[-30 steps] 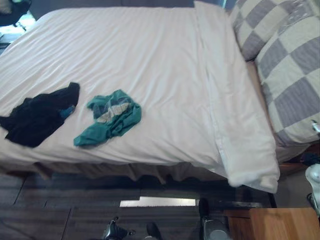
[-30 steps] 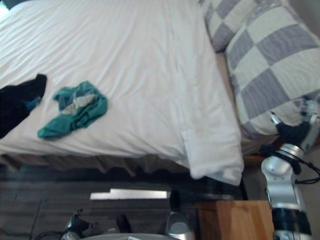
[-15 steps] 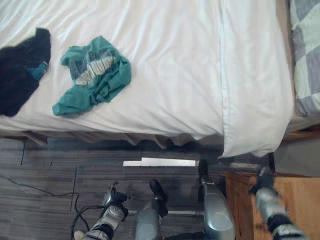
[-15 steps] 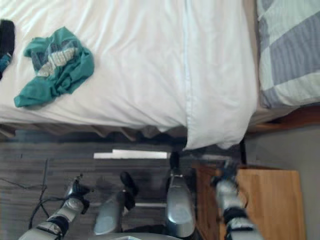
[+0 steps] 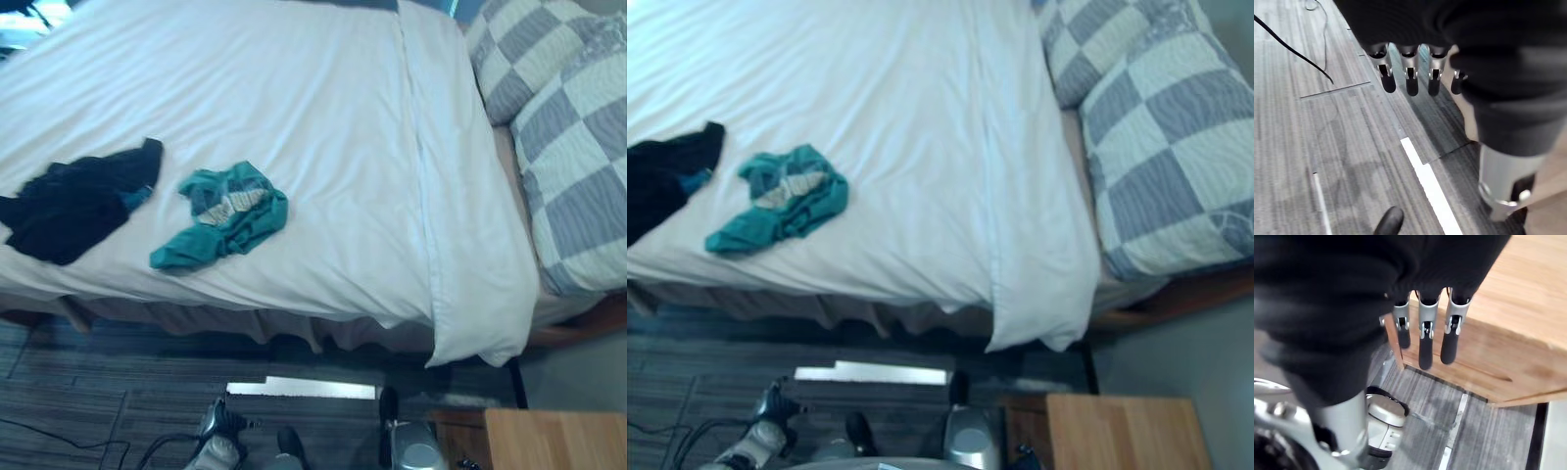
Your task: Tidy up the quilt and then pick up the clothes from the bed and put them into the laundry hamper.
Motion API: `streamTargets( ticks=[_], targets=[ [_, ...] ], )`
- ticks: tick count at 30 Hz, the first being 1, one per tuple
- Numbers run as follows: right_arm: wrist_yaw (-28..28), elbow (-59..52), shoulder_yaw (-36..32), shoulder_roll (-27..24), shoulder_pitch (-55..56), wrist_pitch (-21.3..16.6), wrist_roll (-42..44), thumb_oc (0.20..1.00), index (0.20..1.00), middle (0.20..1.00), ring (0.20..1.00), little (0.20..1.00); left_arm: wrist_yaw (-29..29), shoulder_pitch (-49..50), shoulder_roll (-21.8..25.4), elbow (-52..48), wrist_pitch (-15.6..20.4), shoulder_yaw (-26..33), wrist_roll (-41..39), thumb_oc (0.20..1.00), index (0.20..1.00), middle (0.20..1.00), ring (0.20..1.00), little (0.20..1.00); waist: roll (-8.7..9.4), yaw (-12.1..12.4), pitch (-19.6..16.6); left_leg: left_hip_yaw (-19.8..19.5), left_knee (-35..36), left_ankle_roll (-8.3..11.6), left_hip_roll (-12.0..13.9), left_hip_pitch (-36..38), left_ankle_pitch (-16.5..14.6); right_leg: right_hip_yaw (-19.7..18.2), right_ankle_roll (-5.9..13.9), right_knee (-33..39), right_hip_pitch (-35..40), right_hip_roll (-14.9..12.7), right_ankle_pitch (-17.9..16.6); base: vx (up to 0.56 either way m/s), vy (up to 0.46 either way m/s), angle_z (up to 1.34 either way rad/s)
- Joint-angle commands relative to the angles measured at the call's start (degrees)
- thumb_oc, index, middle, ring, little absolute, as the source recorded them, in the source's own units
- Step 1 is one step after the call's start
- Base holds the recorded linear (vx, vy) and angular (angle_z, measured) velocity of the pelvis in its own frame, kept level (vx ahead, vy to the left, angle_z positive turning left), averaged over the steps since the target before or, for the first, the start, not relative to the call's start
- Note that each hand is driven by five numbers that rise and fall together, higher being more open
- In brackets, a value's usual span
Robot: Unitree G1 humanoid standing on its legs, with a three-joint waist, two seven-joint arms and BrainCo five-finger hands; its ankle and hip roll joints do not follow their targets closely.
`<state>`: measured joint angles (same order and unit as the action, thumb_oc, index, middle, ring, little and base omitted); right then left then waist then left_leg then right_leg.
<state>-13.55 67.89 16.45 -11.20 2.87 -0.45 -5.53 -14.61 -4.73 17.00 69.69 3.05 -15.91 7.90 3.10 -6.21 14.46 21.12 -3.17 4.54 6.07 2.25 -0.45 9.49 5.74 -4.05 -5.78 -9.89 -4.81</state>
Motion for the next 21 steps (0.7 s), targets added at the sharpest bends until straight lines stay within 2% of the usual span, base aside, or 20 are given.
streamTargets(
  ticks=[1, 2, 3, 4, 5, 6, 9, 10, 11, 12, 13, 14, 15, 16, 17, 18, 19, 20, 21],
  targets=[
    [-1.3, -2.4, 2.0, -3.5, -7.2, -0.1, -3.6, 1.0, 1.0, 1.0, 1.0, 1.0, -1.0, -4.2, -0.4, -1.7, 1.3, 0.0, -1.4, 1.0, 1.0, 1.0, 1.0, 1.0, 0.26, 1.7, 6.4, -7.5, -25.3, 6.86, -0.3, -16.5, 2.1, -0.1, -0.33, 5.3, 6.5, -1.3, 5.9, -0.12, 0.095, 0.17],
    [-1.3, -2.4, 2.0, -3.5, -7.3, -0.1, -3.6, 1.0, 1.0, 1.0, 1.0, 1.0, -1.0, -4.2, -0.4, -1.6, 1.3, 0.0, -1.4, 1.0, 1.0, 1.0, 1.0, 1.0, 0.2, 1.6, 6.4, -7.7, -25.4, 6.89, -0.3, -16.6, 2.1, 0.1, -0.35, 5.4, 6.5, -1.3, 5.9, -0.08, 0.155, 0.18],
    [-1.4, -2.7, 1.4, -3.6, -7.4, -0.2, -3.0, 1.0, 1.0, 1.0, 1.0, 1.0, -1.3, -4.3, -0.4, -1.5, 1.3, -0.1, -1.0, 1.0, 1.0, 1.0, 1.0, 1.0, 0.21, 1.5, 6.0, -8.2, -24.3, 5.9, 1.0, -16.1, 1.4, 0.7, 0.11, 5.8, 6.5, -2.0, 5.4, 0.05, 0.221, 0.13],
    [-1.6, -2.9, 0.2, -3.3, -7.7, -0.3, -1.7, 1.0, 1.0, 1.0, 1.0, 1.0, -1.6, -4.0, -0.6, -0.9, 1.3, -0.4, 0.0, 1.0, 1.0, 1.0, 1.0, 1.0, 0.01, 1.1, 5.0, -8.1, -20.3, 4.95, 4.4, -13.4, 0.0, 1.1, 1.39, 6.3, 6.5, -3.5, 4.6, 0.17, 0.48, 0.07],
    [-1.5, -3.7, -0.6, -3.3, -7.5, -0.2, -0.7, 1.0, 1.0, 1.0, 1.0, 1.0, -1.9, -3.0, -1.1, -0.7, 1.1, -0.1, -0.3, 1.0, 1.0, 1.0, 1.0, 1.0, -0.26, 1.0, 3.5, -7.7, -10.6, 3.69, 8.4, -8.9, 0.3, 0.6, 2.91, 6.2, 6.7, -5.5, 4.3, 0.16, 0.408, -0.05],
    [-1.5, -3.8, -0.6, -3.3, -7.5, -0.1, -0.7, 1.0, 1.0, 1.0, 1.0, 1.0, -1.9, -3.0, -1.1, -0.7, 1.1, -0.1, -0.3, 1.0, 1.0, 1.0, 1.0, 1.0, -0.18, 1.0, 3.5, -7.6, -10.3, 3.66, 8.3, -8.8, 0.5, 0.5, 2.92, 6.2, 6.6, -5.6, 4.2, 0.17, 0.446, -0.09],
    [-0.9, -4.0, -1.4, -3.5, -6.7, 0.0, -0.2, 1.0, 1.0, 1.0, 1.0, 1.0, -2.2, -2.3, -2.0, 0.0, 1.5, 0.2, -1.4, 1.0, 1.0, 1.0, 1.0, 1.0, -0.67, 0.9, 2.0, -9.9, 2.4, 5.05, 15.8, -5.0, 7.7, 0.4, 5.42, 5.0, 6.6, -8.9, 4.5, 0.15, 0.6, 0.11],
    [0.2, -2.7, -2.4, -3.1, -5.4, 0.2, -0.3, 1.0, 1.0, 1.0, 1.0, 1.0, -0.9, -1.6, -2.6, 2.1, 0.8, -0.1, -1.4, 1.0, 1.0, 1.0, 1.0, 1.0, -1.43, 0.8, 0.1, -8.9, 7.5, 6.52, 16.5, -2.4, 7.9, 0.8, 7.05, 4.1, 6.8, -10.4, 4.4, 0.26, 0.755, 0.33],
    [0.7, -1.7, -3.5, -2.8, -4.3, 0.5, -0.4, 1.0, 1.0, 1.0, 1.0, 1.0, -0.3, -1.7, -2.7, 2.5, 0.4, -0.7, -0.5, 1.0, 1.0, 1.0, 1.0, 1.0, -1.28, 0.4, -1.0, -9.0, 7.9, 6.71, 15.0, -2.3, 6.7, 1.0, 7.96, 3.1, 7.1, -11.7, 3.0, 0.21, 0.563, 0.3],
    [0.7, -1.7, -3.5, -2.8, -4.2, 0.5, -0.4, 1.0, 1.0, 1.0, 1.0, 1.0, -0.3, -1.7, -2.7, 2.5, 0.4, -0.8, -0.5, 1.0, 1.0, 1.0, 1.0, 1.0, -1.16, 0.4, -1.1, -9.0, 7.8, 6.65, 14.9, -2.3, 6.7, 1.1, 8.04, 3.1, 7.1, -11.9, 3.0, 0.12, 0.367, 0.3],
    [0.7, -1.3, -4.0, -2.4, -4.1, 0.7, -0.5, 1.0, 1.0, 1.0, 1.0, 1.0, 0.0, -2.3, -2.4, 2.4, 0.3, -1.8, 0.6, 1.0, 1.0, 1.0, 1.0, 1.0, -0.47, 0.0, -1.1, -8.5, 7.3, 6.5, 13.1, -2.3, 5.8, 0.7, 8.85, 1.5, 6.9, -13.7, 0.1, 0.04, 0.554, 0.23],
    [0.8, -1.1, -3.3, -1.5, -4.1, 1.3, 0.0, 1.0, 1.0, 1.0, 1.0, 1.0, 0.1, -2.8, -1.7, 1.8, -0.2, -3.1, 2.3, 1.0, 1.0, 1.0, 1.0, 1.0, 0.34, 0.1, 0.2, -6.4, 6.1, 4.37, 9.6, -0.8, 3.7, 1.5, 7.84, -3.8, 4.0, -17.8, -8.3, 0.06, 0.773, 0.27],
    [0.6, -1.9, -3.1, -1.2, -4.6, 1.0, 0.7, 1.0, 1.0, 1.0, 1.0, 1.0, 0.3, -3.3, -1.3, 0.7, 0.2, -3.5, 2.3, 1.0, 1.0, 1.0, 1.0, 1.0, -0.13, 0.5, 0.5, -4.3, 6.8, 3.32, 8.9, 0.0, 3.1, 5.2, 6.55, -6.5, 1.9, -18.9, -6.7, 0.04, 0.607, 0.22],
    [0.6, -1.9, -3.1, -1.2, -4.6, 1.0, 0.7, 1.0, 1.0, 1.0, 1.0, 1.0, 0.3, -3.3, -1.3, 0.7, 0.2, -3.5, 2.3, 1.0, 1.0, 1.0, 1.0, 1.0, -0.1, 0.5, 0.5, -4.3, 6.8, 3.32, 8.9, 0.0, 3.1, 5.1, 6.55, -6.6, 1.8, -19.0, -6.6, 0.05, 0.379, 0.02],
    [0.6, -2.5, -2.5, -1.2, -5.0, 0.9, 0.9, 1.0, 1.0, 1.0, 1.0, 1.0, 0.5, -3.3, -1.0, -0.2, 0.1, -3.8, 2.3, 1.0, 1.0, 1.0, 1.0, 1.0, -0.48, 0.3, 0.4, -3.2, 7.7, 2.4, 8.1, 0.8, 2.7, 7.0, 5.46, -9.9, 0.3, -18.4, -4.7, 0.06, 0.32, -0.27],
    [0.6, -3.4, -1.9, -1.2, -5.4, 0.5, 0.8, 1.0, 1.0, 1.0, 1.0, 1.0, 1.0, -3.4, -0.5, -0.9, 0.0, -4.0, 2.6, 1.0, 1.0, 1.0, 1.0, 1.0, -0.76, -0.1, 0.5, -2.6, 8.2, 1.66, 7.4, 1.2, 2.3, 7.3, 4.46, -11.9, -0.7, -15.0, -1.7, 0.09, 0.465, -0.57],
    [0.7, -4.1, -1.3, -1.0, -5.7, 0.1, 0.7, 1.0, 1.0, 1.0, 1.0, 1.0, 1.4, -3.5, 0.1, -0.9, -0.4, -4.1, 3.5, 1.0, 1.0, 1.0, 1.0, 1.0, -0.7, -1.1, 0.7, -1.6, 8.2, 1.32, 7.0, 1.3, 2.1, 7.2, 3.44, -12.9, -1.7, -9.2, 1.9, 0.1, 0.405, -0.47],
    [0.7, -4.6, -0.7, -0.9, -5.9, 0.0, 0.4, 1.0, 1.0, 1.0, 1.0, 1.0, 1.8, -3.4, 0.6, -0.8, -0.5, -4.2, 4.5, 1.0, 1.0, 1.0, 1.0, 1.0, -0.57, -1.4, 1.2, -1.3, 8.2, 1.09, 6.4, 1.7, 2.1, 6.8, 3.51, -12.5, -2.5, -4.2, 3.8, 0.1, 0.33, -0.55],
    [0.6, -5.1, -0.1, -1.0, -6.1, -0.2, 0.1, 1.0, 1.0, 1.0, 1.0, 1.0, 2.3, -3.3, 1.1, -0.6, -0.6, -4.3, 5.6, 1.0, 1.0, 1.0, 1.0, 1.0, -0.39, -1.7, 1.4, -0.8, 8.2, 0.9, 5.4, 2.1, 1.9, 7.8, 3.48, -11.2, -2.9, -0.7, 4.8, 0.17, 0.288, -0.48]
  ],
)
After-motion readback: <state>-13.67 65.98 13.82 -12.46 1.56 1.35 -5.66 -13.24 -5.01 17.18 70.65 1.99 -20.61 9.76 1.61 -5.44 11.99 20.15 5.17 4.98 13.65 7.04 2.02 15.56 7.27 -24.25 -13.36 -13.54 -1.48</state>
